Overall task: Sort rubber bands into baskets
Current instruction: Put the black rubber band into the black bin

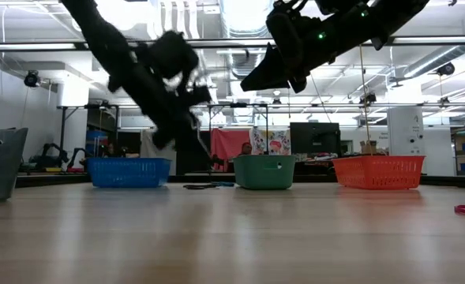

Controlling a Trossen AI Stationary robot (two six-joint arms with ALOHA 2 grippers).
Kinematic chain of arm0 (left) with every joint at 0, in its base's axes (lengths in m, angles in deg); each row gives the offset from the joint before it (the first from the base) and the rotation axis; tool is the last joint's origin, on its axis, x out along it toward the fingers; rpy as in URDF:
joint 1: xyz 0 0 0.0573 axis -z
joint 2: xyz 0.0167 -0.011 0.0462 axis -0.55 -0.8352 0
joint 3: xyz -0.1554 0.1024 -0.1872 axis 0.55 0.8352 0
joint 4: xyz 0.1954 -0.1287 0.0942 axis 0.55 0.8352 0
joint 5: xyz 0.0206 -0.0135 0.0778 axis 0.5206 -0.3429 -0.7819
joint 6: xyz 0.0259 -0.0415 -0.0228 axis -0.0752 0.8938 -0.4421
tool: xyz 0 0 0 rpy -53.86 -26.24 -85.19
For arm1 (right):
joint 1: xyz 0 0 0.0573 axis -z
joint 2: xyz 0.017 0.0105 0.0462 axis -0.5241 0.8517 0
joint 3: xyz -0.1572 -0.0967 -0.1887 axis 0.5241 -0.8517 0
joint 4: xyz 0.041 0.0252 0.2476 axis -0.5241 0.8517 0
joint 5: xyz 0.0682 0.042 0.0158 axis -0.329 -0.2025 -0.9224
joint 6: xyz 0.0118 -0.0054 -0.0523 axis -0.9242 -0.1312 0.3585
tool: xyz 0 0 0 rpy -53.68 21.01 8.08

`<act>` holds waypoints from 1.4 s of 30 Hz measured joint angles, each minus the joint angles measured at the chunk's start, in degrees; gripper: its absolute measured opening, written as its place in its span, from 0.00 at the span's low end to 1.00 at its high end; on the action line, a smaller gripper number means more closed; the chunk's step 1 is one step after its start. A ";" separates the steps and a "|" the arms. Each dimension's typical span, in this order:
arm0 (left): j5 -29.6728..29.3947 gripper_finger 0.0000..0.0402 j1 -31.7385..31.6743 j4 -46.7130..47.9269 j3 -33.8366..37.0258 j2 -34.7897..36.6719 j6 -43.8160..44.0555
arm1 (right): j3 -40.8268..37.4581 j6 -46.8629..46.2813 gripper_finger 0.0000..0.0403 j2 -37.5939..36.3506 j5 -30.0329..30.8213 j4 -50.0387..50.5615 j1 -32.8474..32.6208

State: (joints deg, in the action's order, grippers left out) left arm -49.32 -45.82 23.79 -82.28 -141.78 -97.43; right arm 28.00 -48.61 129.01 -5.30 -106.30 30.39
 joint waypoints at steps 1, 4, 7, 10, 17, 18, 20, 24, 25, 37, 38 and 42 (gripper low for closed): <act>0.01 0.00 0.83 1.22 0.00 1.93 -0.12 | 0.00 -0.01 0.07 0.00 0.00 0.01 0.00; 1.17 0.00 3.20 4.61 0.00 8.73 -0.46 | 0.00 -0.01 0.07 0.00 0.00 0.07 0.00; 3.30 0.00 4.83 8.53 0.02 15.73 -0.76 | 0.00 -0.03 0.07 0.00 0.00 0.09 0.00; 3.63 0.00 5.02 10.53 0.50 19.68 -0.46 | 0.01 -0.68 0.07 0.00 0.00 0.11 -0.02; 0.34 0.00 5.07 7.64 1.85 13.90 4.03 | 0.02 -1.41 0.07 0.00 -0.02 0.61 -0.02; -0.62 0.00 5.02 7.36 2.00 12.12 3.75 | 0.02 -1.45 0.07 0.00 -0.02 0.63 -0.02; -3.26 0.00 4.26 5.71 2.05 8.51 3.55 | 0.02 -1.50 0.07 0.00 -0.02 0.60 -0.02; -4.37 0.00 1.80 -1.79 1.92 1.90 4.09 | 0.02 -1.59 0.07 0.00 -0.04 1.08 -0.02; -4.29 0.00 1.19 -3.30 1.92 0.42 4.23 | 0.02 -1.78 0.07 0.00 -0.04 1.31 -0.02; -4.03 0.05 -1.89 -4.52 1.95 -3.03 4.81 | 0.00 -2.13 0.07 0.00 -0.06 1.95 -0.02; -4.03 0.07 -1.95 -4.76 1.95 -3.03 4.76 | 0.02 -2.13 0.07 0.00 -0.04 1.95 -0.02; -4.05 0.15 -2.10 -5.11 1.95 -3.47 4.62 | 0.01 -2.11 0.07 0.02 -0.07 1.92 -0.02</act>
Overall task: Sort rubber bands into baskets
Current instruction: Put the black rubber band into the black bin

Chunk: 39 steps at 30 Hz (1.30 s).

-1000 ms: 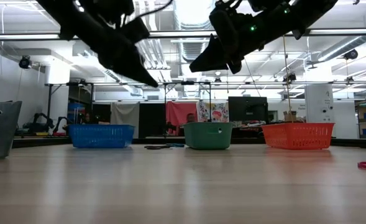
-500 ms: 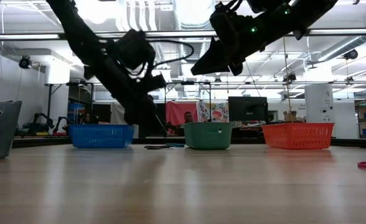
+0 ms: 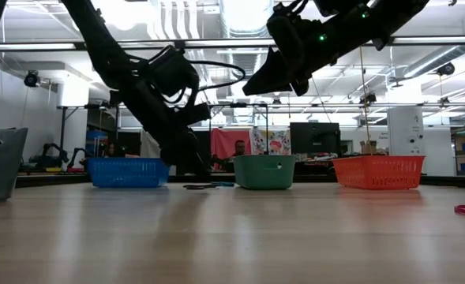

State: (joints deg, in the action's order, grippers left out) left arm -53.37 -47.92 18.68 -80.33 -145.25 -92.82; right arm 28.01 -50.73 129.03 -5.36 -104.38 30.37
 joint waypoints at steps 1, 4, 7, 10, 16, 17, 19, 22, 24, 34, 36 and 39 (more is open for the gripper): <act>0.00 0.17 0.02 0.21 0.00 -0.19 0.17 | -0.01 0.02 0.07 0.00 0.00 0.00 0.00; 0.00 0.24 0.02 -0.56 -0.02 -1.49 1.63 | -0.01 0.13 0.07 0.00 0.00 -0.02 0.00; -0.07 0.29 0.02 -0.74 -0.07 -2.90 1.97 | -0.01 0.14 0.07 0.00 0.00 0.01 0.00; -0.15 0.33 0.02 -1.11 -0.11 -3.33 2.19 | -0.01 0.13 0.07 0.02 0.00 0.18 0.00; -1.09 0.36 -0.03 -1.65 -0.11 -3.41 2.21 | -0.01 -0.04 0.07 0.04 0.00 0.39 0.00; -1.11 0.36 -0.04 -1.65 -0.11 -3.41 2.17 | -0.01 -0.04 0.07 0.04 0.00 0.39 0.00; -1.16 0.35 -0.04 -1.65 -0.11 -3.41 1.94 | -0.01 -0.04 0.07 0.04 0.00 0.53 0.00; -1.15 0.32 -0.02 -1.63 -0.11 -3.41 1.47 | -0.01 -0.04 0.07 0.04 0.00 0.85 0.00; -1.11 0.29 -0.02 -1.63 -0.11 -3.41 0.97 | -0.01 -0.04 0.07 0.07 0.00 1.04 0.00; -0.33 0.02 -0.04 -0.69 -0.11 -3.30 -0.87 | -0.03 0.02 0.07 0.07 0.00 1.09 0.00; -0.37 0.01 0.02 -0.56 -0.09 -3.16 -1.35 | -0.03 0.05 0.07 0.07 0.00 1.09 0.00; 0.49 0.00 0.31 0.20 -0.01 -2.32 -1.68 | -0.03 0.13 0.07 0.07 0.00 1.09 0.00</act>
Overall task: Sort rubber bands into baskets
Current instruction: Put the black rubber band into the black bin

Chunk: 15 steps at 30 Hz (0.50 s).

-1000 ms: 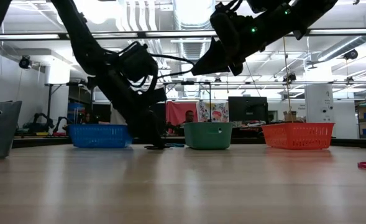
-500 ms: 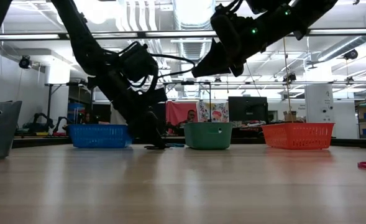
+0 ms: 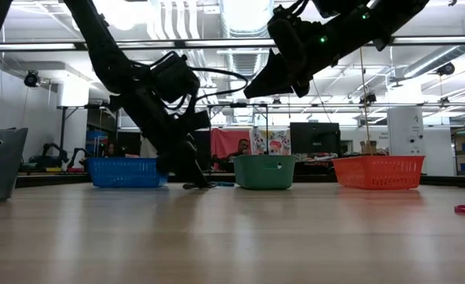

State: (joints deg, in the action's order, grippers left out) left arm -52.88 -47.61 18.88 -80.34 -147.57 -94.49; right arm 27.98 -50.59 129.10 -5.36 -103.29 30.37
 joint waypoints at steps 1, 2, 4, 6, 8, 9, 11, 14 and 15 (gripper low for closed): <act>0.99 0.00 0.14 0.18 0.05 0.50 0.02 | -0.02 0.00 0.07 0.00 0.00 0.02 0.00; 1.75 0.00 0.38 0.54 0.05 1.30 0.08 | -0.02 0.01 0.07 0.00 0.00 0.00 0.00; 3.15 0.00 1.20 1.31 0.07 3.31 0.22 | -0.02 0.00 0.07 0.00 0.00 0.01 0.00; 4.23 0.00 2.24 2.91 0.05 5.56 0.22 | -0.02 0.02 0.07 0.00 0.00 0.04 0.00; 4.51 0.00 3.70 4.36 0.07 7.90 0.22 | -0.02 0.02 0.07 0.00 0.00 0.05 0.00; 4.51 0.00 4.50 4.82 0.07 9.17 0.22 | -0.02 0.02 0.07 0.00 0.00 0.02 0.00; 4.54 0.00 6.28 6.34 0.05 12.04 0.24 | -0.02 0.02 0.07 0.00 0.00 0.07 0.00; 4.57 0.00 8.73 7.79 0.05 16.22 0.72 | -0.02 -0.14 0.07 0.00 0.00 0.09 0.00; 4.56 0.00 9.28 7.96 0.04 17.40 0.76 | -0.02 -0.15 0.07 0.00 0.00 0.09 0.00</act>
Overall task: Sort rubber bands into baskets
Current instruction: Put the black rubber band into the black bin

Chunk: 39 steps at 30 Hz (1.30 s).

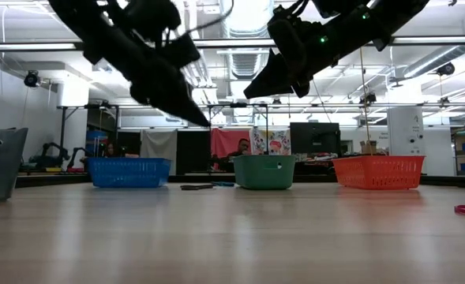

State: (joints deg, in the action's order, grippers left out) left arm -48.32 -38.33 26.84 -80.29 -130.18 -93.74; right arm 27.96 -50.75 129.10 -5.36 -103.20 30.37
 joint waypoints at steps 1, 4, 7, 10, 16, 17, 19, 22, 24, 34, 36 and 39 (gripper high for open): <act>-0.23 0.00 0.28 0.52 -0.05 1.00 0.13 | 0.00 -0.01 0.07 0.00 0.00 0.00 0.00; -4.61 0.00 0.16 2.18 -0.06 2.02 4.56 | 0.00 -0.02 0.07 0.00 0.00 -0.02 -0.01; -9.54 0.00 -0.03 2.69 -0.06 0.71 10.58 | 0.00 -0.02 0.07 0.00 -0.24 0.09 -0.02; -11.92 0.00 0.03 2.62 -0.06 -2.71 13.90 | 0.00 0.04 0.07 0.02 -0.24 0.24 -0.02; -13.10 0.06 -0.76 -1.55 -0.17 -10.06 14.13 | 0.00 0.00 0.07 0.02 -0.52 0.43 -0.02; -13.11 0.08 -1.09 -2.94 -0.17 -10.92 13.64 | 0.00 0.00 0.07 0.02 -0.67 0.48 -0.12; -13.15 0.12 -2.04 -5.07 -0.24 -12.21 12.62 | 0.00 0.00 0.07 0.02 -1.50 0.65 -0.31; -13.58 0.19 -3.98 -5.21 -0.22 -13.26 11.63 | 0.00 0.04 0.07 0.02 -1.75 1.30 -0.73; -13.62 0.23 -5.11 -5.34 -0.21 -13.67 10.98 | 0.00 0.07 0.07 0.02 -1.78 1.74 -0.83; -12.91 0.28 -6.34 -7.54 -0.28 -18.17 8.66 | 0.00 0.63 0.07 0.02 -1.75 1.78 -0.78; -12.72 0.28 -6.35 -7.59 -0.30 -18.24 8.66 | 0.00 0.61 0.07 0.02 -1.75 1.79 -0.78; -12.55 0.28 -6.35 -7.59 -0.30 -18.24 8.53 | 0.00 0.61 0.07 0.02 -1.75 1.80 -0.79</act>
State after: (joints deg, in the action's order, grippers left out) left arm -60.87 -44.68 19.25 -80.59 -148.42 -85.20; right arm 27.96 -50.14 129.12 -7.11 -101.40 29.58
